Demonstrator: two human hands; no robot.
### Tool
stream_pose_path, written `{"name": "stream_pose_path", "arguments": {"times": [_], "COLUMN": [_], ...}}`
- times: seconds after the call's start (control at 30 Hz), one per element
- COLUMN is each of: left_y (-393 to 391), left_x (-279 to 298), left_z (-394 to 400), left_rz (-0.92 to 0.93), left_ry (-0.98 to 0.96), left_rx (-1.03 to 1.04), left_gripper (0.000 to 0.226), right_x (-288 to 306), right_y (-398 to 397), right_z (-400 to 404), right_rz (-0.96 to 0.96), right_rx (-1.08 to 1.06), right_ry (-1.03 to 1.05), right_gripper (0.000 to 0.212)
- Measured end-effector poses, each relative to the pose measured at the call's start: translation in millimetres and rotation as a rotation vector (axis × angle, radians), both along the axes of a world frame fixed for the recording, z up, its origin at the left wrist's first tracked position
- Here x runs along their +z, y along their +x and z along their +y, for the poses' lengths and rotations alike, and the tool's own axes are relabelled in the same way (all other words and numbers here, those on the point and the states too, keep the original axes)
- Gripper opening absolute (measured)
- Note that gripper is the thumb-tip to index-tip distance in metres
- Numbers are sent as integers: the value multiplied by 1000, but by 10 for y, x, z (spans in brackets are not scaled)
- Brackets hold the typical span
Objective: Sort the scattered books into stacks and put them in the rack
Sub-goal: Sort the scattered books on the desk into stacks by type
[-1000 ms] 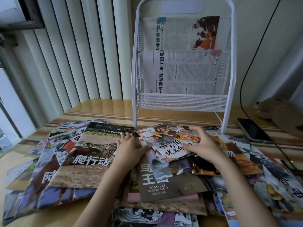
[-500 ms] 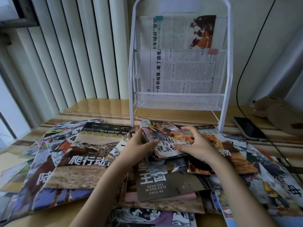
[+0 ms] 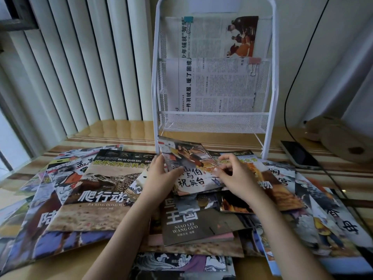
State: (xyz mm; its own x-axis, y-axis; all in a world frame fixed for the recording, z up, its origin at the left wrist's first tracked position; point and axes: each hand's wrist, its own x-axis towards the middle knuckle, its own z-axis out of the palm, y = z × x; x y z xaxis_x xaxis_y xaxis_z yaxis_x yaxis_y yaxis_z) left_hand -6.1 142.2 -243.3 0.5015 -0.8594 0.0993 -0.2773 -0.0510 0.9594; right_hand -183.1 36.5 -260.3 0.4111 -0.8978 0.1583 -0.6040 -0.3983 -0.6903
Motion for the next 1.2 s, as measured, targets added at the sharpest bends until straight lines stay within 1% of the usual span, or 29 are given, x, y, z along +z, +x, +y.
{"name": "stream_pose_path", "arguments": {"times": [0.03, 0.07, 0.13, 0.2, 0.27, 0.33, 0.37, 0.47, 0.57, 0.63, 0.67, 0.73, 0.77, 0.83, 0.87, 0.9, 0.93, 0.97, 1.03, 1.07, 1.1, 1.17, 1.2], "left_y": [-7, -21, -14, -22, -33, -30, -34, -55, -48, 6, 67, 223, 297, 410, 429, 428, 413, 391, 318, 285, 260, 237, 227], "left_x": [-2, 3, 5, 43, 83, 101, 107, 128, 120, 130, 135, 154, 168, 177, 180, 184, 188, 188, 207, 227, 252, 317, 351], "left_z": [4, 14, 11, -2, -9, -37, -53, -108, -141, -116, -90, -39, -11, 32, 53, 73, 86, 89, 94, 97, 96, 115, 131], "left_rz": [-20, 9, 110, 207, 389, 584, 637, 607, 629, 623, 604, 608, 626, 666, 683, 691, 683, 658, 583, 547, 507, 420, 389], "left_ry": [15, 21, 5, -27, -83, -132, -134, -20, 35, 27, 17, -43, -78, -119, -130, -146, -171, -200, -260, -297, -339, -421, -454], "left_rx": [-42, -82, -133, -146, -138, -133, -149, -190, -121, -55, -24, 29, 49, 53, 32, -4, -50, -105, -195, -212, -214, -188, -169], "left_gripper": [24, 23, 22, 27, 34, 37, 39, 42, 37, 29, 25, 18, 17, 17, 18, 20, 24, 30, 44, 50, 56, 65, 67], "right_x": [-27, -48, -43, 11, 69, 85, 83, 72, 89, 137, 157, 185, 192, 194, 214, 236, 265, 313, 354, 365, 363, 407, 433], "right_y": [-1, -1, 6, 9, 10, 10, 10, 15, -11, -75, -117, -182, -193, -172, -150, -105, -68, -17, 69, 83, 80, 38, 33], "right_z": [-9, -16, -16, 6, 45, 58, 64, 71, 62, 27, 3, -40, -33, -1, 30, 44, 64, 96, 108, 123, 113, 135, 165], "right_rz": [82, 161, 244, 228, 164, 146, 160, 191, 257, 324, 337, 329, 337, 348, 312, 230, 77, -120, -471, -605, -715, -811, -786], "right_rx": [-24, -45, -72, -60, -40, -35, -33, -24, -81, -188, -231, -258, -255, -252, -254, -247, -214, -151, 48, 107, 158, 205, 219], "right_ry": [-72, -130, -141, -62, 5, 3, -5, -13, -53, -73, -49, 2, -7, -106, -164, -174, -109, 45, 412, 515, 569, 560, 492], "right_gripper": [36, 40, 46, 50, 53, 53, 53, 57, 60, 61, 62, 64, 64, 67, 69, 72, 76, 82, 104, 111, 111, 107, 102]}}
